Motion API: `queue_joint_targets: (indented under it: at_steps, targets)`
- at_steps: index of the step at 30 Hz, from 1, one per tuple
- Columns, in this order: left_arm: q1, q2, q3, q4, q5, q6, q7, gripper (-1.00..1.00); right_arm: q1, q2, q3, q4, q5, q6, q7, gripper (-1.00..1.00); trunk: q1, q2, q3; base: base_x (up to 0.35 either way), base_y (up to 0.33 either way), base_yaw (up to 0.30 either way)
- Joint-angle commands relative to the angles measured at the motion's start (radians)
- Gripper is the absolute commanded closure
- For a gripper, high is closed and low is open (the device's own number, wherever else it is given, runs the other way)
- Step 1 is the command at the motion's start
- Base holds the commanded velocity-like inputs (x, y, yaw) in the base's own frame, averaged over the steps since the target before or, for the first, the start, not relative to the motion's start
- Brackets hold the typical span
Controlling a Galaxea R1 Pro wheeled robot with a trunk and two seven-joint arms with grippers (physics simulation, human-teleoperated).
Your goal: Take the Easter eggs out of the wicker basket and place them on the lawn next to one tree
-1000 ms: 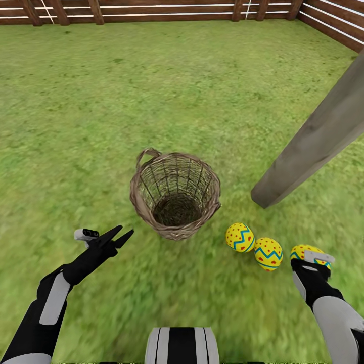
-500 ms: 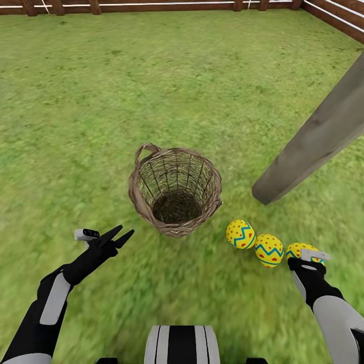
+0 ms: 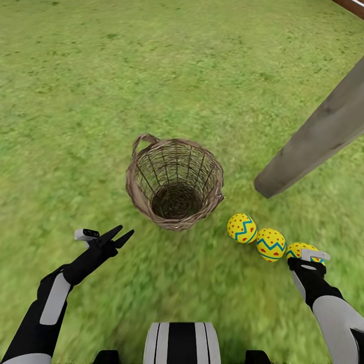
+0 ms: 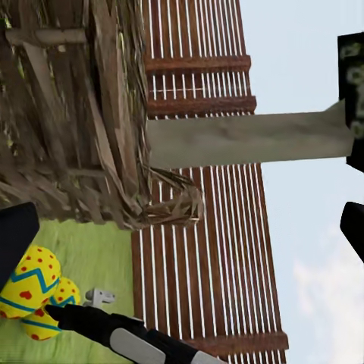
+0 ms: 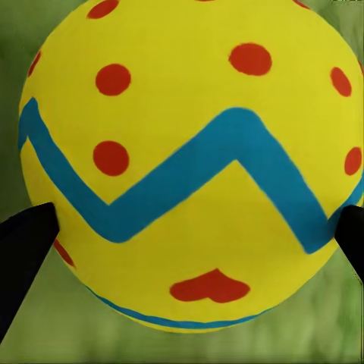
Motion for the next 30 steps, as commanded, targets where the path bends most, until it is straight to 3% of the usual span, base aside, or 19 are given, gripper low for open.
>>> queue_joint_targets:
  at_steps: [1,7,8,11,25,30]
  targets:
    - [0.0,0.0,0.0,0.0,0.004,0.007,0.0,-1.0,0.0,0.0,-0.005,0.0,0.004,0.006,0.002,1.0,0.0,0.0,-0.005,0.0,0.0,0.0]
    - [-0.001,0.0,0.0,0.0,0.005,0.007,0.0,-1.0,0.0,-0.001,-0.005,0.0,0.003,0.006,0.003,1.0,0.003,-0.002,-0.024,0.0,0.0,0.0]
    - [-0.001,0.0,0.0,0.001,0.005,0.007,-0.001,-1.0,0.0,-0.001,-0.005,0.0,0.004,0.006,0.002,-1.0,0.003,-0.002,-0.024,0.0,0.0,0.0]
    - [-0.001,0.0,0.0,0.005,0.005,0.007,-0.001,-1.0,0.0,-0.001,-0.005,-0.001,0.003,0.002,0.006,-1.0,0.003,-0.002,-0.024,0.0,0.0,0.0]
    - [-0.001,0.0,-0.002,0.002,0.004,0.008,0.0,-1.0,0.0,-0.002,-0.009,-0.019,-0.001,-0.001,0.007,-1.0,-0.004,0.002,0.03,0.0,0.0,0.0]
    - [0.0,0.001,-0.001,0.008,0.004,0.011,0.003,-1.0,0.0,-0.005,-0.017,-0.125,-0.01,0.053,0.01,-1.0,-0.006,0.003,0.05,0.0,0.0,0.0]
